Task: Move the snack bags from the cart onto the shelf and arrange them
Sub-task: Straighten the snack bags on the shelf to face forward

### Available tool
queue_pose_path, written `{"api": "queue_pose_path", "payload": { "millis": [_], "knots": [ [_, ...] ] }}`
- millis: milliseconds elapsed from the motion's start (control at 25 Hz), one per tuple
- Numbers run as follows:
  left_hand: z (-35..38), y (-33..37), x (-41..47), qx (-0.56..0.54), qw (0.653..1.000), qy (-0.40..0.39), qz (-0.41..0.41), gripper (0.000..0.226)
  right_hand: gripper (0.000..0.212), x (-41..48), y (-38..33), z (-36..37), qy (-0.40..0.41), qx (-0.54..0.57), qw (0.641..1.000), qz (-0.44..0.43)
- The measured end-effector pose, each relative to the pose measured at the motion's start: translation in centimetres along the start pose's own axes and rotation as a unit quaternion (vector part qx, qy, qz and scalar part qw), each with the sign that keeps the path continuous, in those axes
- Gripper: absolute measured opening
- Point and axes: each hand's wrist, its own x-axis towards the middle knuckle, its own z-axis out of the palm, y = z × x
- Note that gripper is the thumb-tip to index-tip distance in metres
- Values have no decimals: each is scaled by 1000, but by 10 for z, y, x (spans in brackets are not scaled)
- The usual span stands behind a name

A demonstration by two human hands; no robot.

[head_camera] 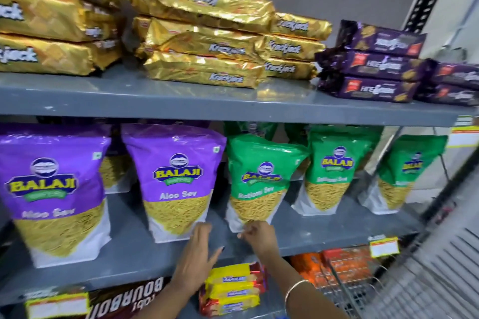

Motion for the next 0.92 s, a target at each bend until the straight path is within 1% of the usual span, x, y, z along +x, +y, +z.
{"api": "queue_pose_path", "payload": {
  "millis": [40,80,120,160,200,240,280,320,440,480,520,560,600,640,680,720,800,840,880,920],
  "knots": [
    [9,11,15,-29,999,-25,-18,44,32,2,9,-16,28,-3,999,18],
    [16,21,31,-65,996,-35,-52,53,33,8,19,-30,53,17,998,31],
    [22,28,48,-97,990,-44,-88,59,31,15,28,-42,70,33,996,35],
    [27,31,63,-126,984,-49,-120,61,23,23,34,-50,65,56,996,27],
    [30,32,76,-138,977,-63,-147,62,28,32,37,-56,40,73,996,19],
    [36,33,85,-138,973,-75,-170,65,46,43,43,-58,1,88,996,11],
    [40,35,89,-133,971,-75,-186,70,57,52,47,-59,-34,93,995,3],
    [46,34,91,-133,970,-68,-192,75,59,59,50,-59,-50,91,995,-7],
    [61,41,93,-151,966,-50,-206,84,57,76,64,-64,-56,112,992,-26],
    [62,47,91,-162,965,-34,-203,86,54,78,69,-68,-70,125,989,-38],
    [64,55,87,-154,967,1,-203,86,50,78,74,-75,-87,136,986,-48],
    [67,57,81,-112,972,58,-199,83,45,78,77,-83,-98,145,983,-56],
    [73,62,70,-35,976,111,-186,77,41,80,86,-92,-90,143,984,-55],
    [80,71,57,30,978,127,-164,71,34,82,95,-104,-67,126,988,-49],
    [88,83,43,69,984,118,-118,68,28,84,106,-116,-36,100,994,-30],
    [102,95,34,75,992,90,-51,62,28,86,119,-130,-3,84,996,-4],
    [129,130,41,-2,1000,-5,21,47,25,92,147,-161,69,58,994,57],
    [142,145,57,-33,998,-40,20,46,21,97,158,-178,106,63,990,62],
    [152,159,74,-61,997,-48,1,52,23,102,166,-190,134,88,985,57],
    [162,173,94,-100,992,-60,-47,58,36,109,173,-200,134,126,982,48]
  ]
}}
